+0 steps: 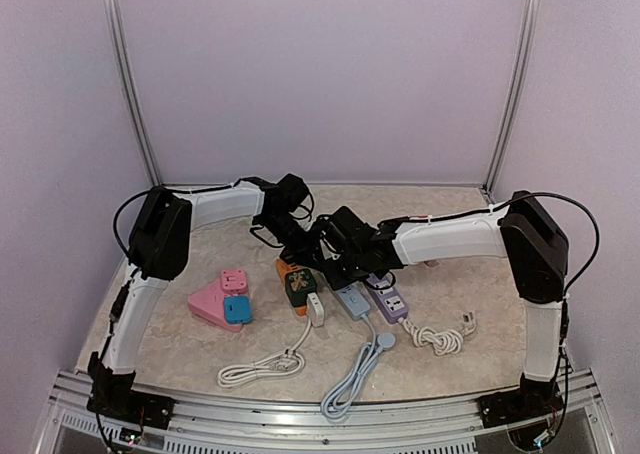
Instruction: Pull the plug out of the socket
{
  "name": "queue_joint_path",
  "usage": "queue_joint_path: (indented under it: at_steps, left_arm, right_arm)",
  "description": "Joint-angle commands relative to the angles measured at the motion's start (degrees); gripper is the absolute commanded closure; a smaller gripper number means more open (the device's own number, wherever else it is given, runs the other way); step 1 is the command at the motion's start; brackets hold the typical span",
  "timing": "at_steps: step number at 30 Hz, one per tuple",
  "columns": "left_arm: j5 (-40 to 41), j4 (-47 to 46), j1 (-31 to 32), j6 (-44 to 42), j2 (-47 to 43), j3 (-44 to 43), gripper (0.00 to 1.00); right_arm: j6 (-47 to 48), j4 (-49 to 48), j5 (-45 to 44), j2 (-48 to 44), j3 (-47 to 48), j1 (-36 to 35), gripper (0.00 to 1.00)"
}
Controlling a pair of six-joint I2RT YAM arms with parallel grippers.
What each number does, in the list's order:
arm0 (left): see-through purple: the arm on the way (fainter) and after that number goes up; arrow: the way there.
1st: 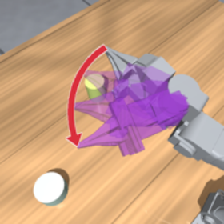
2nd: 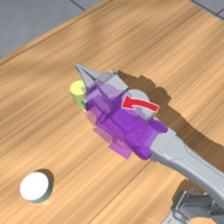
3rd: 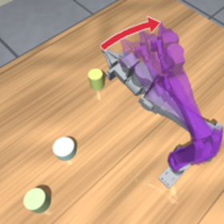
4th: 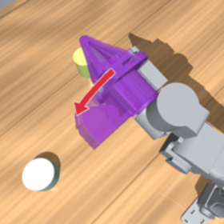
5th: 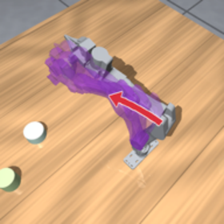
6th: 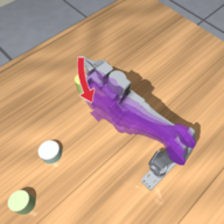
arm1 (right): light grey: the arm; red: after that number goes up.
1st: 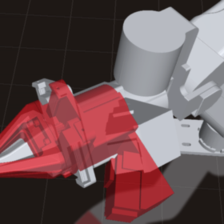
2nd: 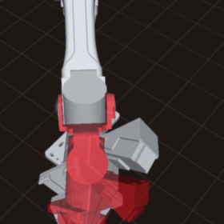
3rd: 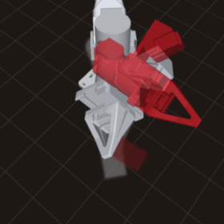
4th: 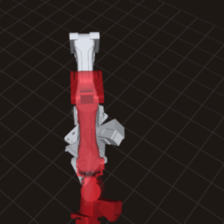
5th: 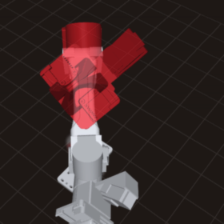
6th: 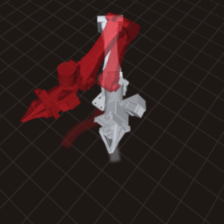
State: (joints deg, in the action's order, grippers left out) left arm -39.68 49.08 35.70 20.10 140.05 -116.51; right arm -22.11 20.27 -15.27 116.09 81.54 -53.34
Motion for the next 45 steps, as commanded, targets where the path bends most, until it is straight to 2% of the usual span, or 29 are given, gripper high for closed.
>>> queue_joint_path:
  at_steps: [1, 12, 20, 26, 30, 36, 45]
  left_arm:
    - [6.98, 5.71, 0.81, -0.07, 5.34, -0.6, 0.99]
    - [12.69, 10.16, 3.13, 0.71, 9.41, -2.23, 0.99]
    - [13.88, 9.66, 3.83, 1.51, 10.18, 0.18, 0.99]
    - [14.71, 9.78, 3.8, 1.74, 10.32, 0.91, 0.98]
    - [15.07, 9.96, 3.77, 2.02, 10.64, 1.06, 0.98]
    - [15.27, 9.78, 3.76, 2.49, 10.95, 1.54, 0.98]
    - [15.35, 9.75, 3.76, 2.75, 11.73, 1.74, 0.99]
  right_arm:
    - [0.25, -0.5, -0.71, -1.52, 0.61, -0.36, 0.91]
    - [-1.16, -2.52, -1.44, -5.6, -0.29, 0.01, 0.93]
    - [-3.75, -4.89, 2.1, -8.16, -3.81, 2.0, 0.94]
    - [-4.08, -4.5, 0.83, -9.37, -4.88, 2.56, 0.95]
    - [-3.09, -3.83, 0.47, -9.35, -3.79, 2.08, 0.95]
    - [-1.0, 1.62, -3.72, -5.28, 2.97, -1.05, 0.96]
    - [-2.64, 0.96, 1.62, -8.48, 0.46, 2.93, 0.97]
